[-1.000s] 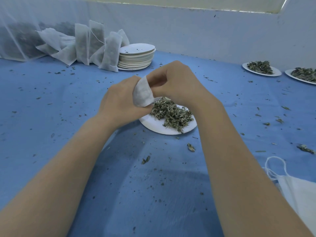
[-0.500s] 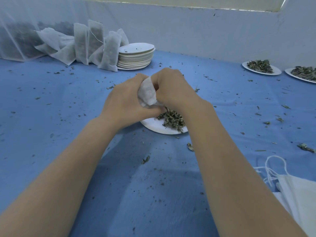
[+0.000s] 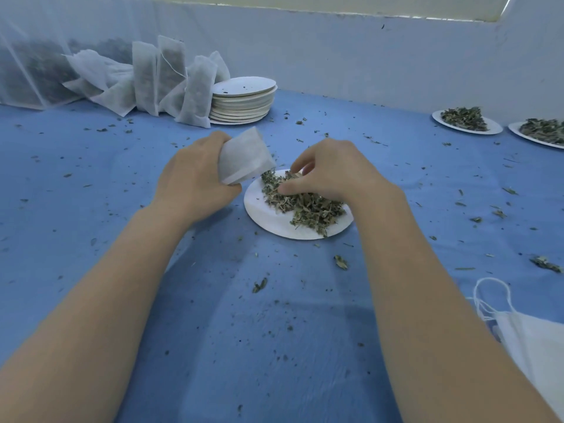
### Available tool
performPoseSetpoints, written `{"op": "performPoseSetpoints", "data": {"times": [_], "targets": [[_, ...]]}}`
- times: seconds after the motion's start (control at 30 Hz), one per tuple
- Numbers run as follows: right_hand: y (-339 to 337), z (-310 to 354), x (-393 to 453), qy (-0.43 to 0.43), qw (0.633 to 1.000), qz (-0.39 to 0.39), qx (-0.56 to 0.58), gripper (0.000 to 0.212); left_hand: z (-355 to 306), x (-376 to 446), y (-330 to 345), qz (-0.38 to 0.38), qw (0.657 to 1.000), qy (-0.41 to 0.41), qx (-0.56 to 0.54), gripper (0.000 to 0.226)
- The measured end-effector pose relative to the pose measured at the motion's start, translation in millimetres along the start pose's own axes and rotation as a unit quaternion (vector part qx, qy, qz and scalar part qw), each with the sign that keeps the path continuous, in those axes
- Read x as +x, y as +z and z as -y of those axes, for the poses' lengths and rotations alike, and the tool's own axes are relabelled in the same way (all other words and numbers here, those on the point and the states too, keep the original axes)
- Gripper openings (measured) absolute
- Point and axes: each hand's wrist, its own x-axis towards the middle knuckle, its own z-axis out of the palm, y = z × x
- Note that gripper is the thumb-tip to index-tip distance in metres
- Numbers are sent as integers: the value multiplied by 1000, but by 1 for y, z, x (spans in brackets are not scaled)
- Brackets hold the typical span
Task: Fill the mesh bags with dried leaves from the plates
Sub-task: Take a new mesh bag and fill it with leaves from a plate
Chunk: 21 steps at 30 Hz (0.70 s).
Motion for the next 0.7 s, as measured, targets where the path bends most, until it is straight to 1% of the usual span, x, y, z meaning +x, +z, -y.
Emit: {"op": "performPoseSetpoints", "data": {"times": [0.03,0.1,0.17,0.23,0.3,0.4,0.6,0.7], "targets": [[3,2,-1,8,1000,11,-18,44,0,0,0,-1,1000,1,0,45],[7,4,0,18,998,33,-45,51,0,0,1,-1,1000,4,3,44],[11,4,3,22,996,45,-71,48,0,-1,1,4,1000,7,6,44],[13,3,5,13,997,38,-72,37,-1,-1,1,9,1000,12,9,43],[11,1,6,-2,998,24,-55,27,-1,-1,0,11,1000,12,14,42],[1,-2,5,-20,1000,5,-3,20,-1,-1,0,17,1000,4,24,42],[-18,-6,5,-52,997,-31,36,16,-2,-1,0,22,999,5,35,39],[-22,-5,2,-67,990,-64,109,15,-3,-3,1,25,999,19,32,40]]}}
